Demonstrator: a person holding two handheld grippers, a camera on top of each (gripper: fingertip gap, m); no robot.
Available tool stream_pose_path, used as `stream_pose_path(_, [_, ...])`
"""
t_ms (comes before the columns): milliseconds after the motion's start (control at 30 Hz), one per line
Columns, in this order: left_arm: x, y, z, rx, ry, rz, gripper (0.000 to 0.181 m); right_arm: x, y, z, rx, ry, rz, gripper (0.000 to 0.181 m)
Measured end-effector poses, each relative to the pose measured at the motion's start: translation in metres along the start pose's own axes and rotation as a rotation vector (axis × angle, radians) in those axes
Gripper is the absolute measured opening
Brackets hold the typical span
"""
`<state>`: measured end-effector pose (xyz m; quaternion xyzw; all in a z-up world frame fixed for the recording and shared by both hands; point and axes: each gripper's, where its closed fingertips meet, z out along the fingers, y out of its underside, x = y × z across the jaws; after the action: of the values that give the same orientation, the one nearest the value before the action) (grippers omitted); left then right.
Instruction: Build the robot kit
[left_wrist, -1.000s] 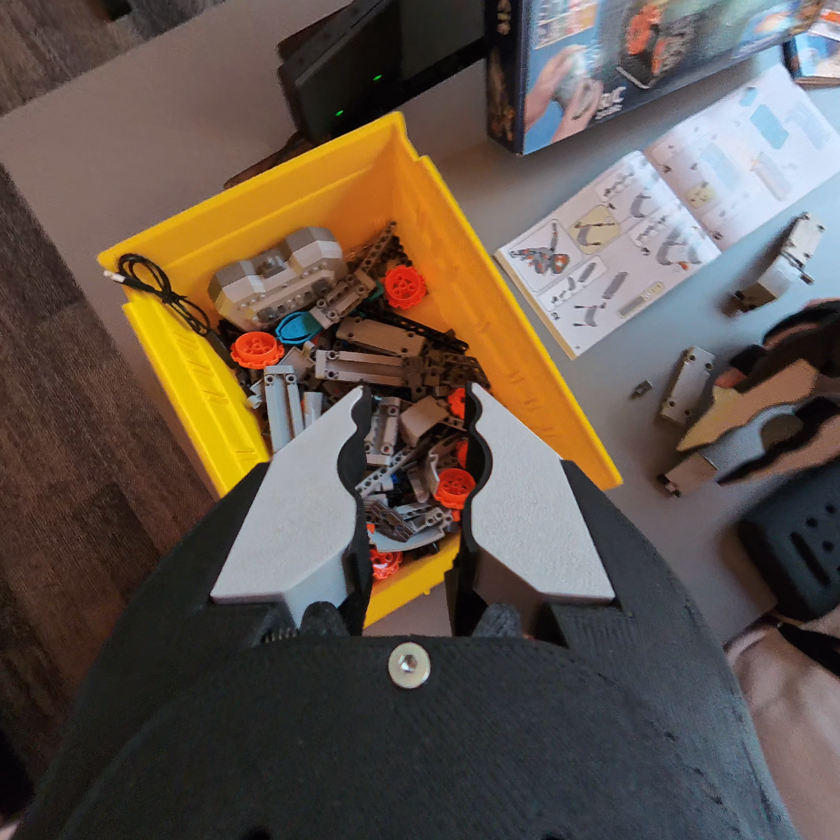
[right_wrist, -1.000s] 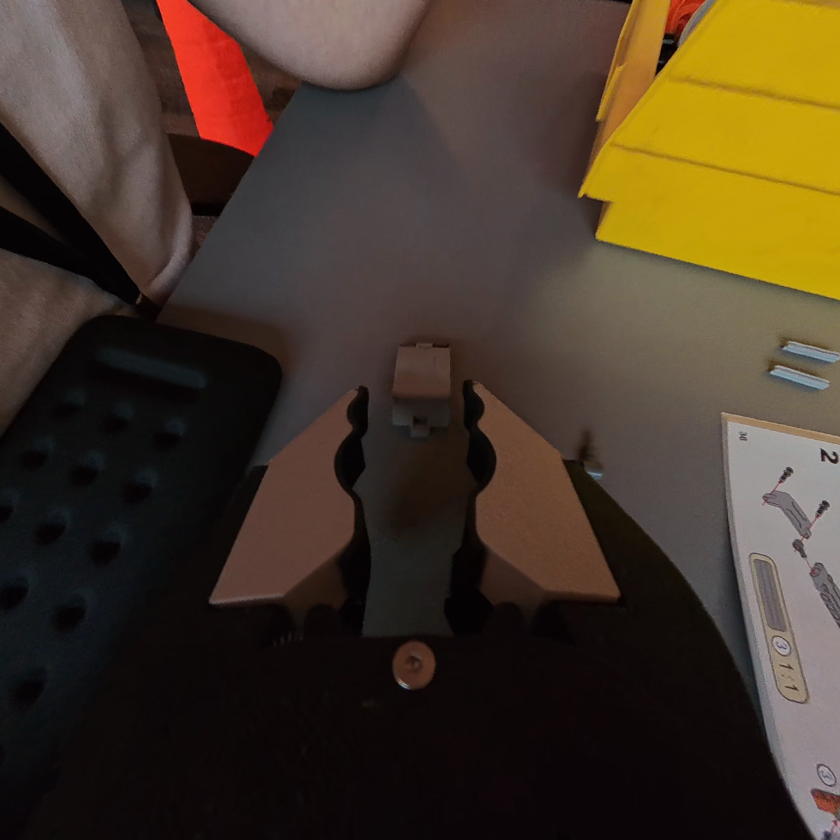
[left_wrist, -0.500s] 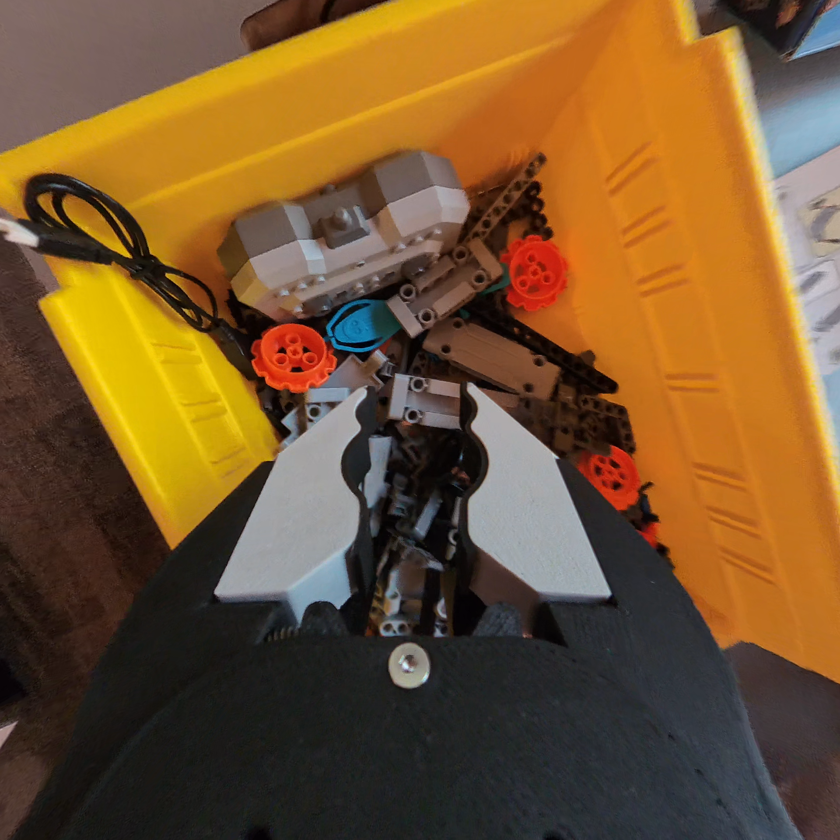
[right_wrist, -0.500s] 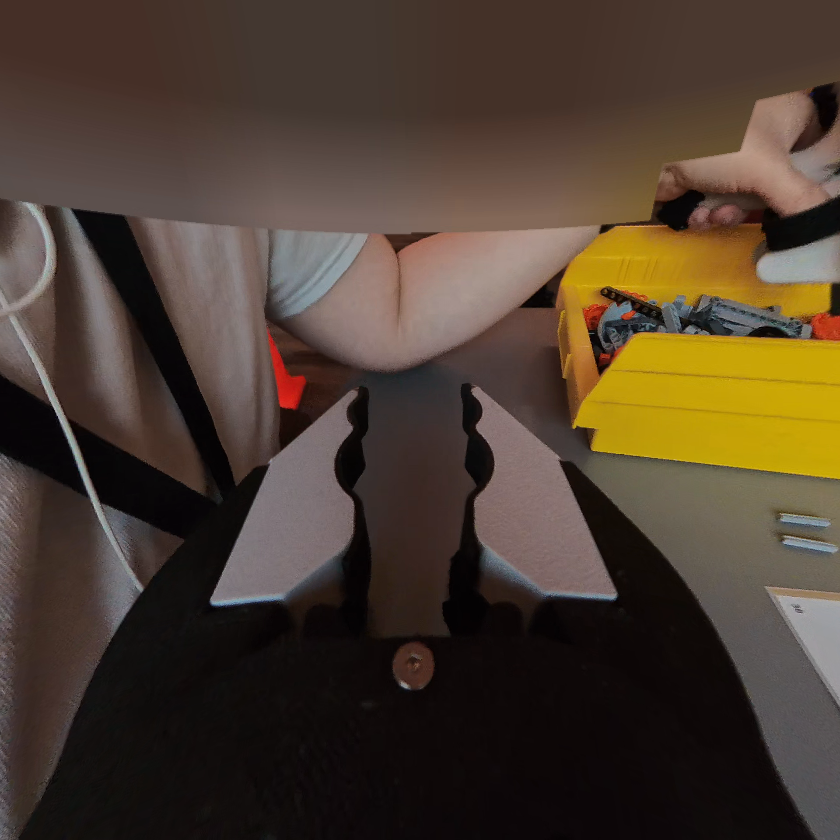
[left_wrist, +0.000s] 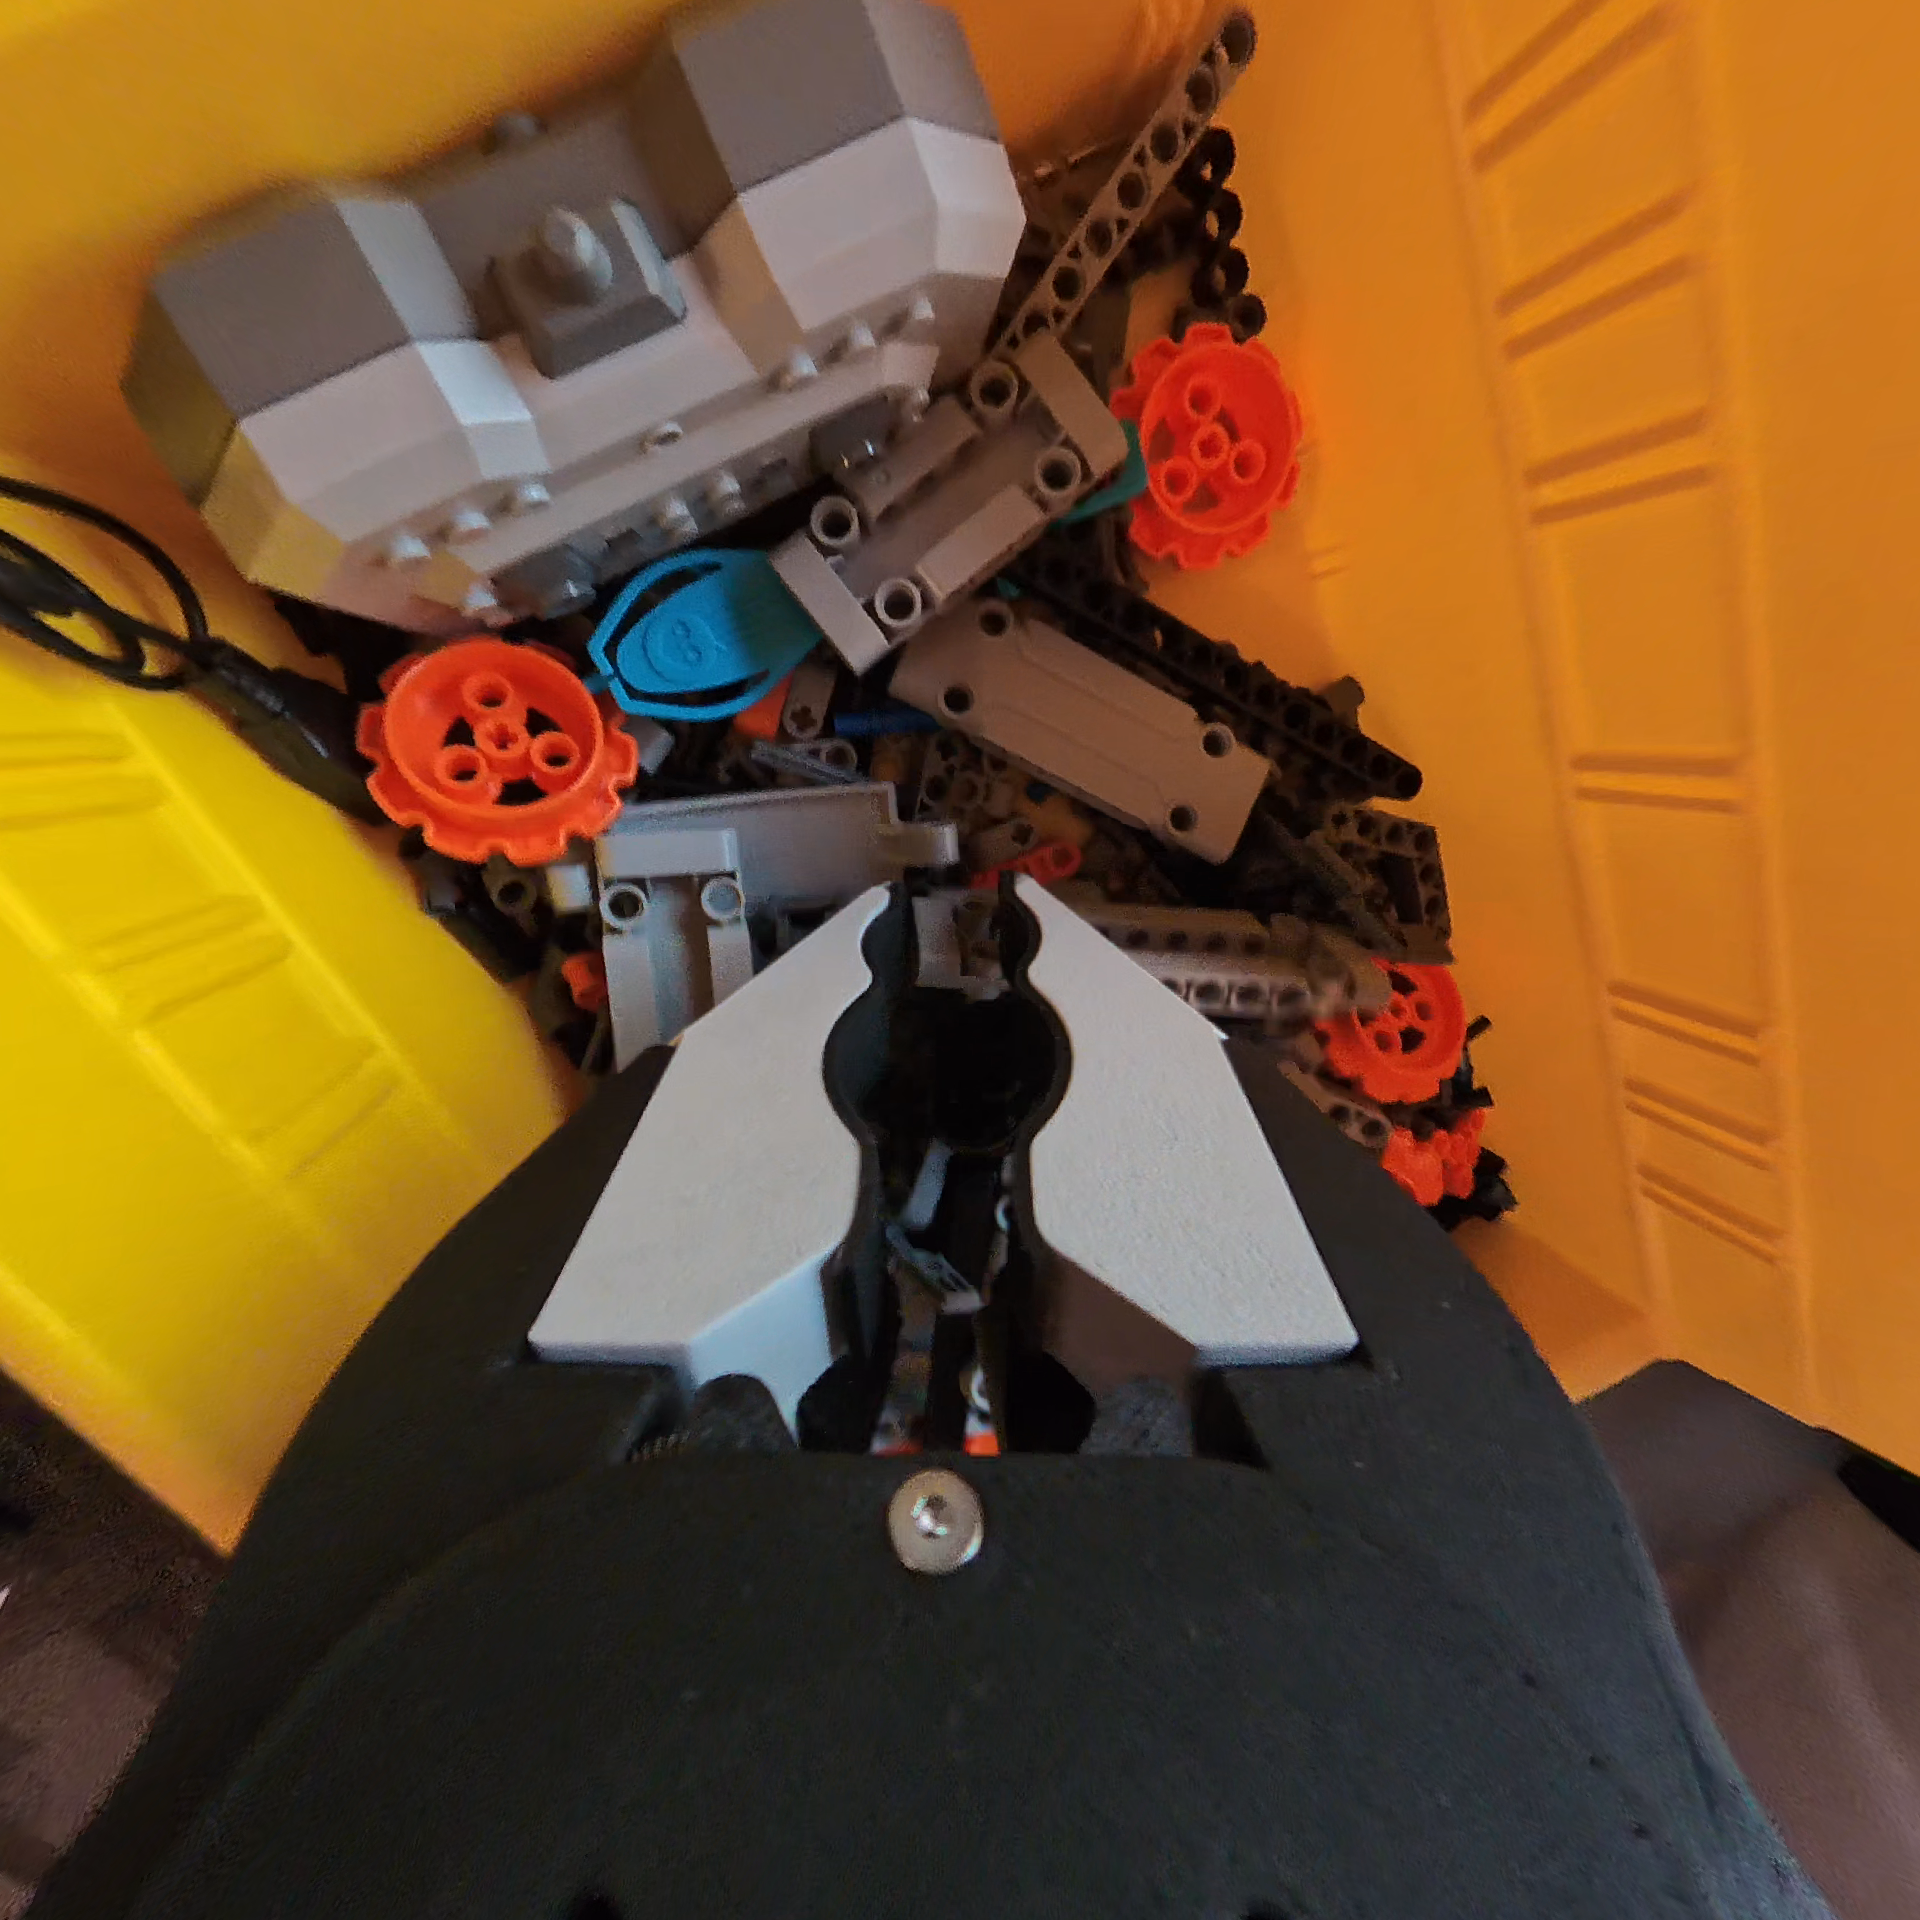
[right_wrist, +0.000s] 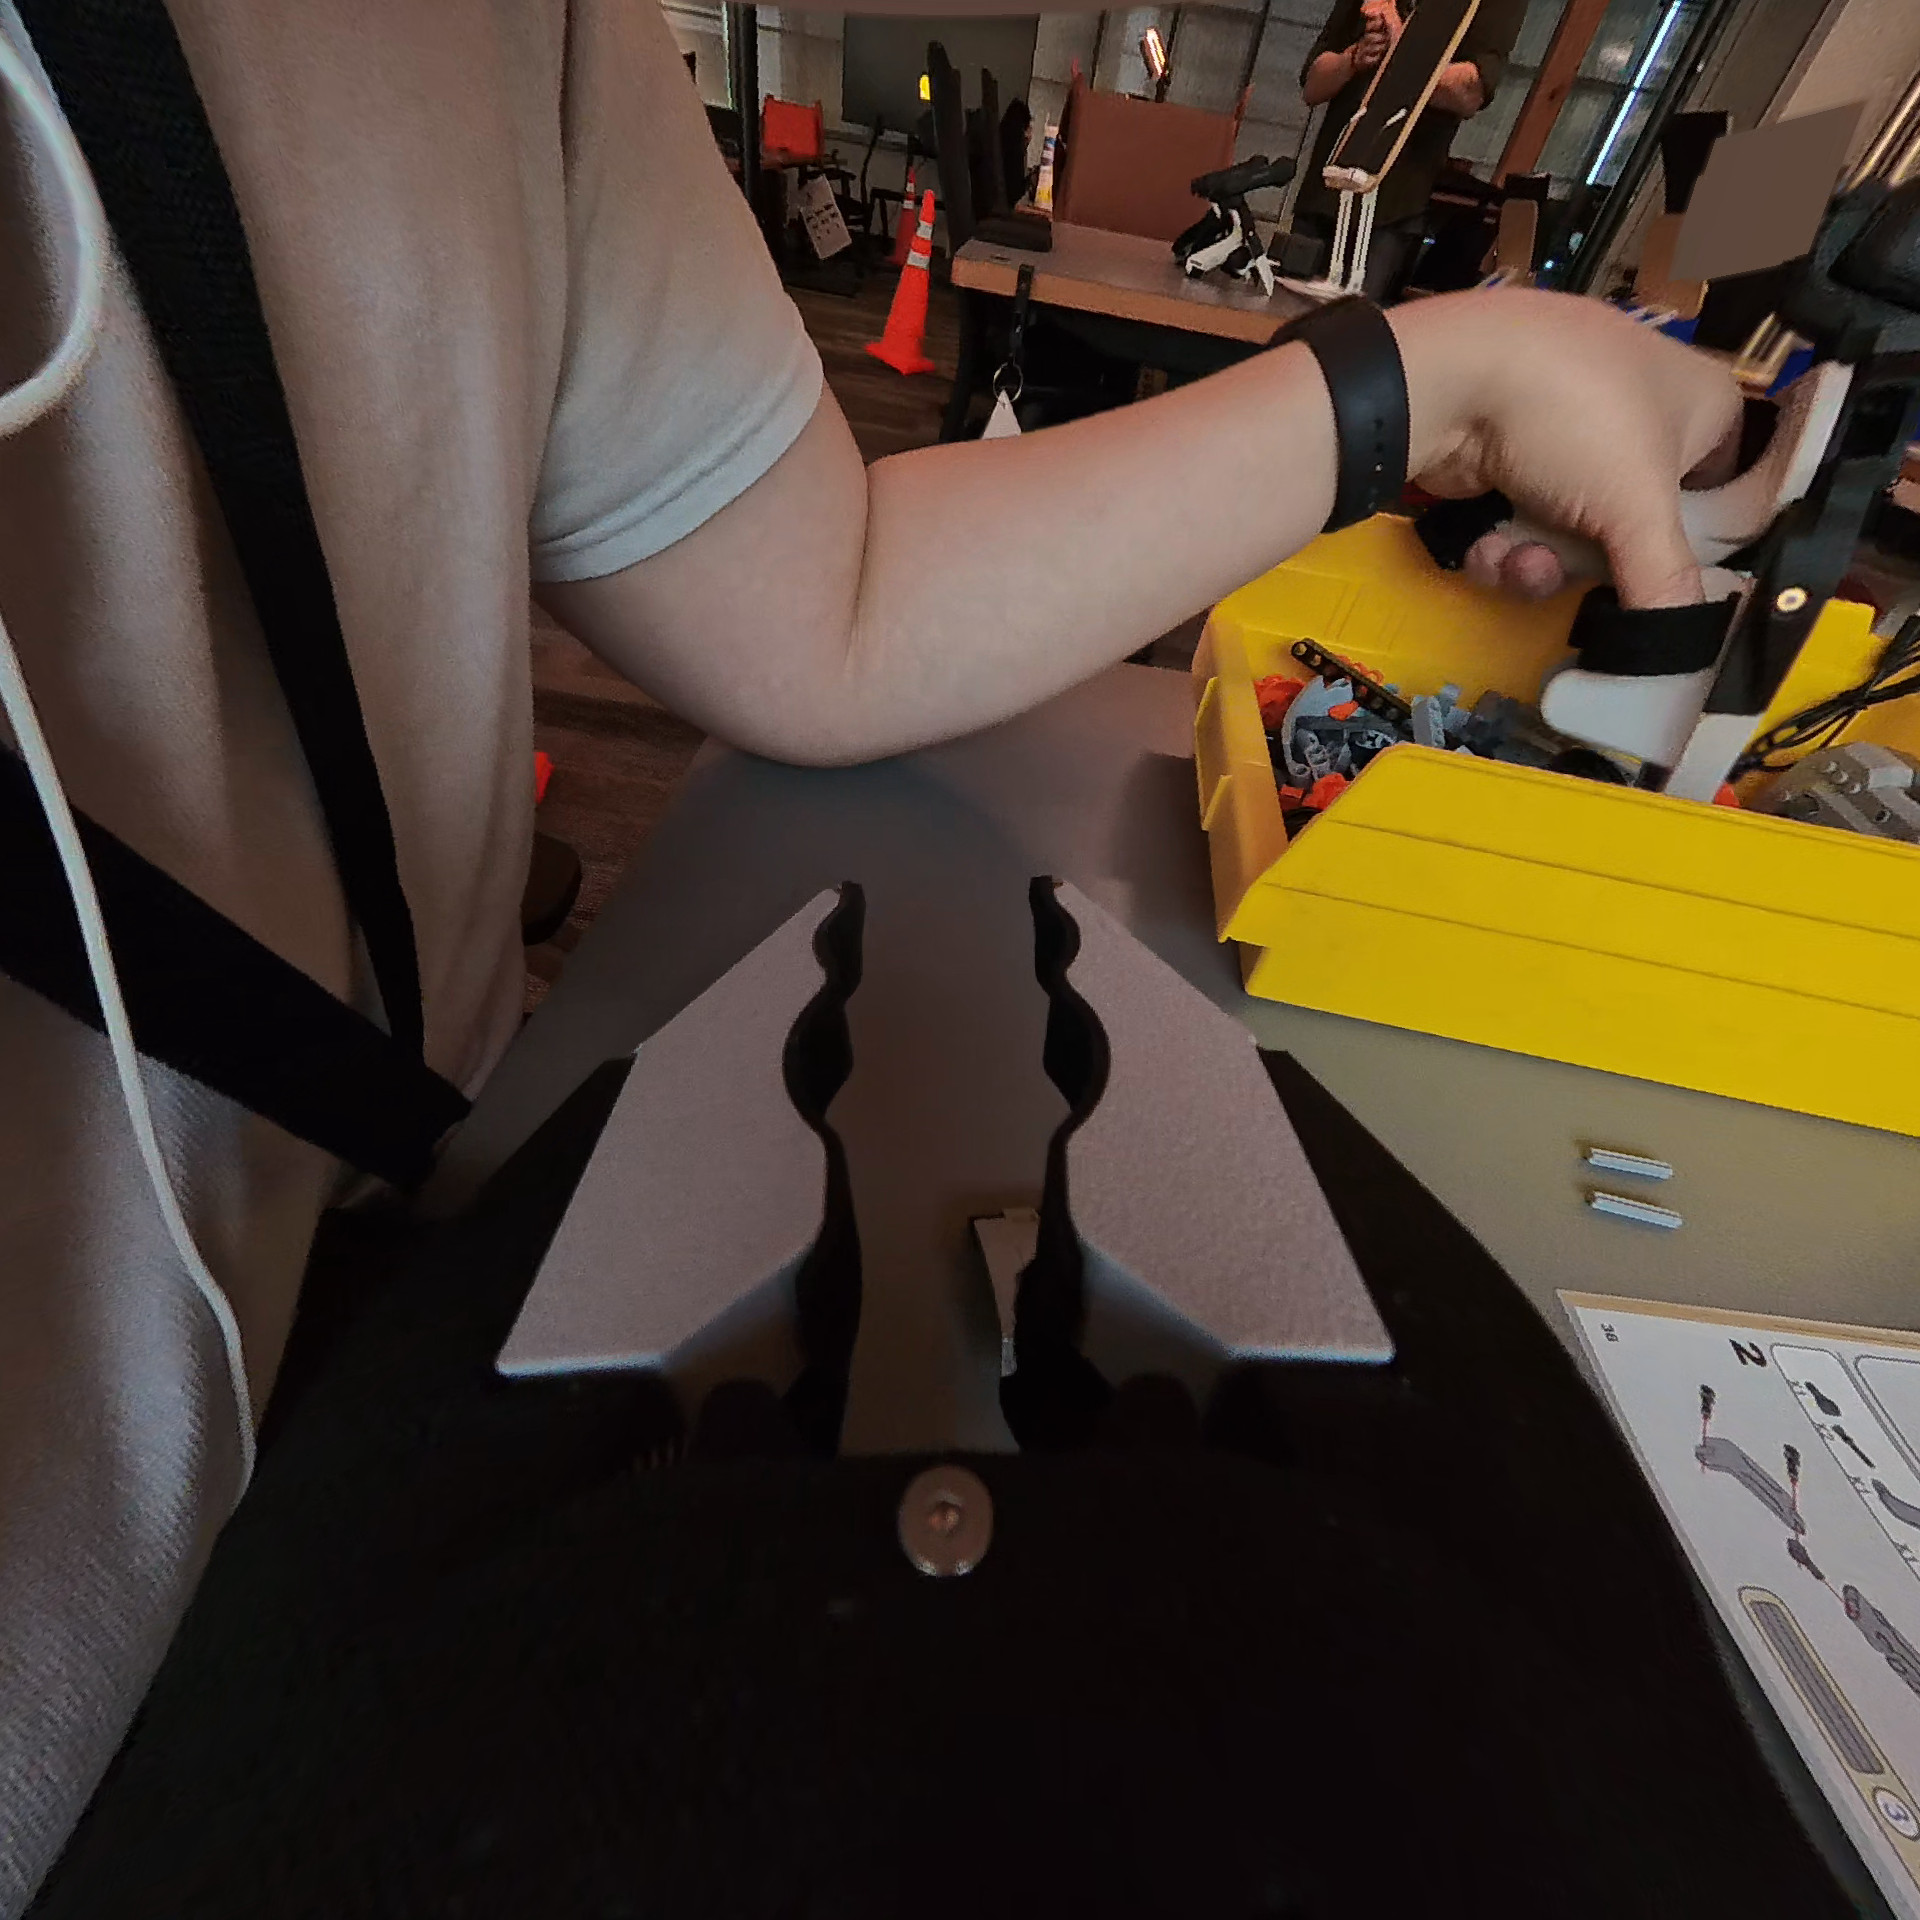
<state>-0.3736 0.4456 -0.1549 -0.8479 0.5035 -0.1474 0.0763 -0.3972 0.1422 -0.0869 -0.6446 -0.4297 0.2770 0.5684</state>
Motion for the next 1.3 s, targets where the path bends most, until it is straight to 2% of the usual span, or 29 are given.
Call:
stream_pose_path(100, [0.009,0.011,-0.012,-0.044,0.012,-0.01,0.013,0.001,0.003,0.0,-0.016,0.006,-0.019,0.031])
stream_pose_path(233, [0.007,0.031,-0.029,-0.108,-0.069,-0.022,0.013,0.0,0.01,0.002,-0.051,0.002,-0.05,0.029])
stream_pose_path(400, [0.007,0.033,-0.039,-0.094,-0.096,-0.024,0.013,-0.001,0.013,0.004,-0.067,-0.004,-0.07,0.028])
stream_pose_path(467, [0.005,0.024,-0.04,-0.051,-0.097,-0.032,0.021,-0.001,0.014,0.004,-0.069,-0.004,-0.068,0.028])
stream_pose_path(567, [0.01,-0.01,-0.043,0.111,-0.059,0.009,0.025,0.001,0.013,0.003,-0.061,-0.001,-0.061,0.028])
stream_pose_path(633, [0.018,-0.024,-0.038,0.161,-0.023,0.081,0.02,0.001,0.013,0.003,-0.061,-0.001,-0.054,0.028])
stream_pose_path(700, [0.011,-0.028,-0.025,0.147,-0.085,0.169,0.012,0.002,0.013,0.003,-0.061,-0.002,-0.05,0.028])
stream_pose_path(767, [0.008,-0.02,-0.008,0.081,-0.099,0.203,0.005,0.001,0.013,0.003,-0.059,-0.002,-0.049,0.028])
stream_pose_path(867, [0.007,-0.013,0.007,0.019,-0.066,0.179,0.005,0.001,0.014,0.003,-0.069,-0.007,-0.049,0.028])
stream_pose_path(1033, [0.002,-0.019,0.013,0.038,-0.07,0.15,0.018,-0.002,0.018,0.003,-0.087,-0.019,-0.056,0.028])
stream_pose_path(1300, [0.007,-0.024,0.021,0.038,-0.102,0.27,0.027,-0.004,0.022,0.005,-0.109,-0.032,-0.065,0.028])
